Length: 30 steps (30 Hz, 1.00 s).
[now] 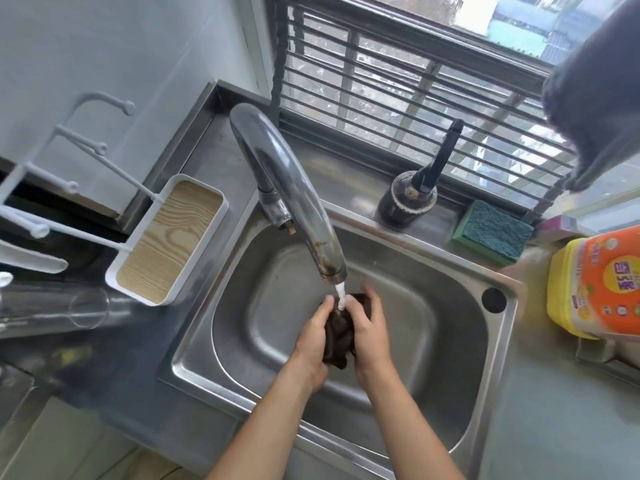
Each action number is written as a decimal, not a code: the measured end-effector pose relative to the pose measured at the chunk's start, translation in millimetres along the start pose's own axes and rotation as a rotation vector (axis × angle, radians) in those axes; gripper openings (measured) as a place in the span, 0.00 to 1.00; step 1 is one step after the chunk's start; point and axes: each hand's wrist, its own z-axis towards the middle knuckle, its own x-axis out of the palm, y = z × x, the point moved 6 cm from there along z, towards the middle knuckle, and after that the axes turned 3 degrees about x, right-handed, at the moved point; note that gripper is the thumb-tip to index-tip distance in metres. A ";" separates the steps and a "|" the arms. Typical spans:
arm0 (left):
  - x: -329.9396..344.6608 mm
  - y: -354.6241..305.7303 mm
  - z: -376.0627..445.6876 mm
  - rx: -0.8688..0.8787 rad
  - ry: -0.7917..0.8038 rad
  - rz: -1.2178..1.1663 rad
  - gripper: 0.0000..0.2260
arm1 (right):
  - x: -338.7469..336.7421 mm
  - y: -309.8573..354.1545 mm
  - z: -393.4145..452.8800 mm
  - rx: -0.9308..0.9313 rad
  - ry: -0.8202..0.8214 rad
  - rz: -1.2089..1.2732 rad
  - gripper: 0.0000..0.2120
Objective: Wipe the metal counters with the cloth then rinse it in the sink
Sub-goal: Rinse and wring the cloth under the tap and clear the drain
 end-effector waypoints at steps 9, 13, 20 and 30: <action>-34.4 -5.2 1.1 0.002 -0.350 -0.025 0.19 | 1.7 26.7 -27.6 -0.341 -0.302 -0.476 0.11; -19.7 -11.1 -4.1 -0.020 -0.234 0.166 0.07 | 39.0 -9.7 -32.5 -0.235 0.001 -0.618 0.19; -5.1 -9.2 -4.1 0.044 -0.169 0.237 0.18 | 2.5 -2.7 32.7 0.265 -0.261 -0.371 0.20; -19.9 3.0 -3.0 -0.059 -0.255 0.087 0.20 | 28.1 -25.2 13.8 0.068 -0.110 -0.562 0.22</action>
